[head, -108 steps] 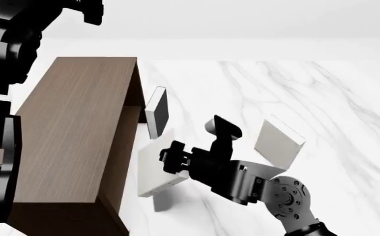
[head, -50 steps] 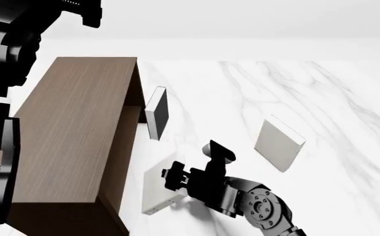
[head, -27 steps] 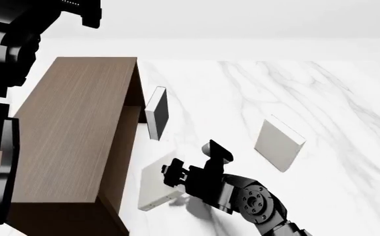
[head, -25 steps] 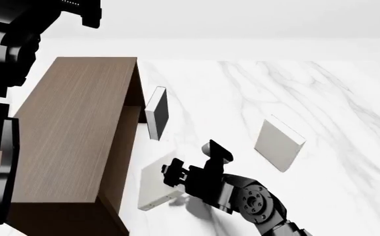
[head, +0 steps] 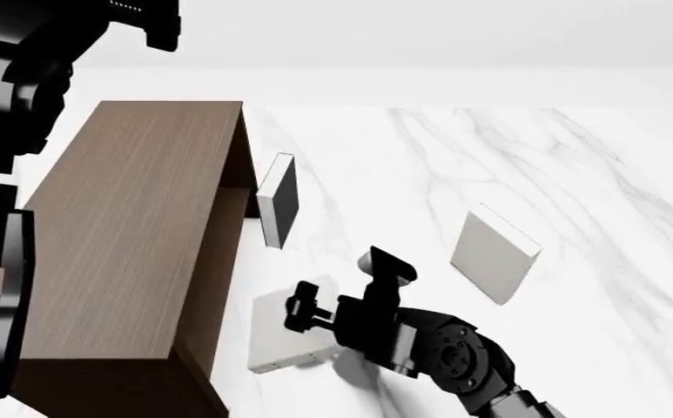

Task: Pick up the book on the right and place it under the cabinet shelf.

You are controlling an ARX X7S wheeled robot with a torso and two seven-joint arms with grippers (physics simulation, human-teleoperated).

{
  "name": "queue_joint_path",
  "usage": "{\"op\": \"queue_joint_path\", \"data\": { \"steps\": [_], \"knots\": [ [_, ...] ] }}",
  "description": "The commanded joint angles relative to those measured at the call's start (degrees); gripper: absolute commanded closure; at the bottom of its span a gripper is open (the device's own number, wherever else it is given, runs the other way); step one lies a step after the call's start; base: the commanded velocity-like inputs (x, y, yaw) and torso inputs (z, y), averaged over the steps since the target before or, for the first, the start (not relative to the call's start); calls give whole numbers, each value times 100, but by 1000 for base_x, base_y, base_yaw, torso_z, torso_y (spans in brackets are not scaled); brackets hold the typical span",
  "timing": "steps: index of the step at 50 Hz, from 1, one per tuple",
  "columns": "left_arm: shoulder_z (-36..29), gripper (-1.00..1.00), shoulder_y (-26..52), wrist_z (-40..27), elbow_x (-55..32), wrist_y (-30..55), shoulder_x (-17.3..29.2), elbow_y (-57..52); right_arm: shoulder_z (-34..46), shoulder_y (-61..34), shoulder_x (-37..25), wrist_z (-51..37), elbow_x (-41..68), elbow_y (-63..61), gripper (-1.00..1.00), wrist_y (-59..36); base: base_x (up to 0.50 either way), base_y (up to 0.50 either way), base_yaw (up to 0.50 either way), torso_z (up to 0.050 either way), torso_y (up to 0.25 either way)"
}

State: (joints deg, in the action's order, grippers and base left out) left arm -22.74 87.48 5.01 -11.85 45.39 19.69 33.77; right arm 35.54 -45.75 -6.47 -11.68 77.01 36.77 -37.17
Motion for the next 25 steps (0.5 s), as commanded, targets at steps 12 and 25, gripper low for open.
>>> {"op": "queue_joint_path", "data": {
  "steps": [12,25],
  "knots": [
    [-4,-100,-19,-17,-29,29,0,-63,413,-473,-665,-758,-66,-1151,-100,-875,0,0,0,0,0],
    [-26,-100,-1,-11,-30,39,10,-67,520,-905,-1186,-1119,19,-2059,-100,-1455,0,0,0,0,0]
  ]
}}
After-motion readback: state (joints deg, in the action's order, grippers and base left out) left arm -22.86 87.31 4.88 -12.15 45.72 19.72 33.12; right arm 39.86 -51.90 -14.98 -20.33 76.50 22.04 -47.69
